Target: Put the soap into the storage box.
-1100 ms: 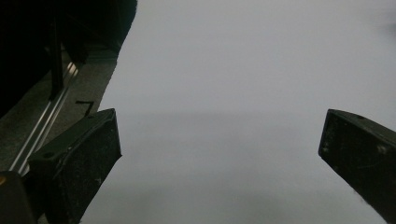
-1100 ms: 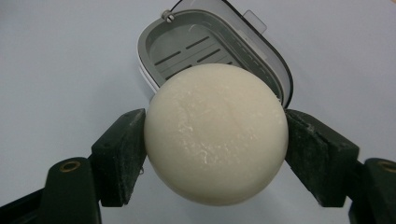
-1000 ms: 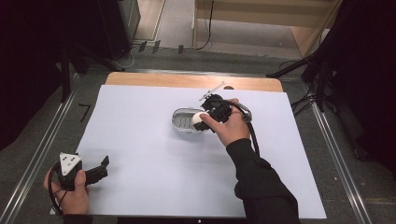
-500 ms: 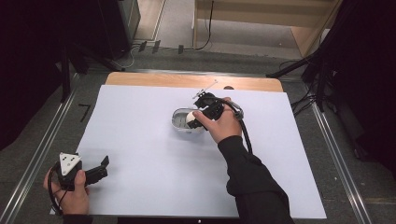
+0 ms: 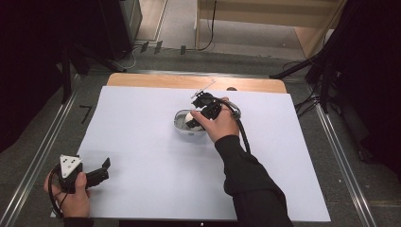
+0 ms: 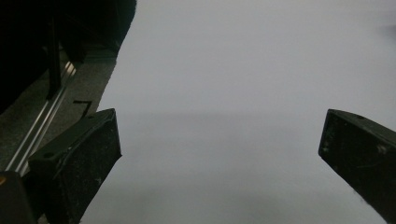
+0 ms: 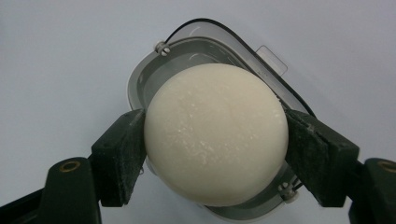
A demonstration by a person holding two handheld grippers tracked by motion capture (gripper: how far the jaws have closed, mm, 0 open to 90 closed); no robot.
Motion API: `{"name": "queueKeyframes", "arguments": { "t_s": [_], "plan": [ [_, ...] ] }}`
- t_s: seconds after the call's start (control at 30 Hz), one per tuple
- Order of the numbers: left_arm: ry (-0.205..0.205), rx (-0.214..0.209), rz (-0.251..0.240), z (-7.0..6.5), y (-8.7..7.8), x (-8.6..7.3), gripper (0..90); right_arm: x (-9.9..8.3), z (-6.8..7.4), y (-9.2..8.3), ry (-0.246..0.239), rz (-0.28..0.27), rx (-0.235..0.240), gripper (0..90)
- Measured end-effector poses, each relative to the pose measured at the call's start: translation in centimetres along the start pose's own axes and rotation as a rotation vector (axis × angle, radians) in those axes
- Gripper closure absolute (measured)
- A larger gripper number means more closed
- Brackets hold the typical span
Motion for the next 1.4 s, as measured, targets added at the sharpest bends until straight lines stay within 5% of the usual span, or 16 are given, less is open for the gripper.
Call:
{"name": "queueKeyframes", "arguments": {
  "t_s": [0.97, 1.4],
  "plan": [
    [0.009, 0.000, 0.004, 0.0, 0.0, 0.0, 0.0, -0.3, -0.1, 1.3, -0.024, 0.002, -0.029, 25.2],
    [0.003, -0.002, 0.002, 0.0, 0.0, 0.0, 0.0, -0.5, 0.0, 1.8, 0.009, -0.027, -0.031, 25.1]
  ]
}}
Point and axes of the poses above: each handheld gripper's, and its own axes: y roughly forward along the jaws, x roughly out of its top, z roughly to its left, the point moved 6 cm from there along y, roughly forward along the jaws, and after that the axes turned 14 degrees about y, right-handed, at the moved point
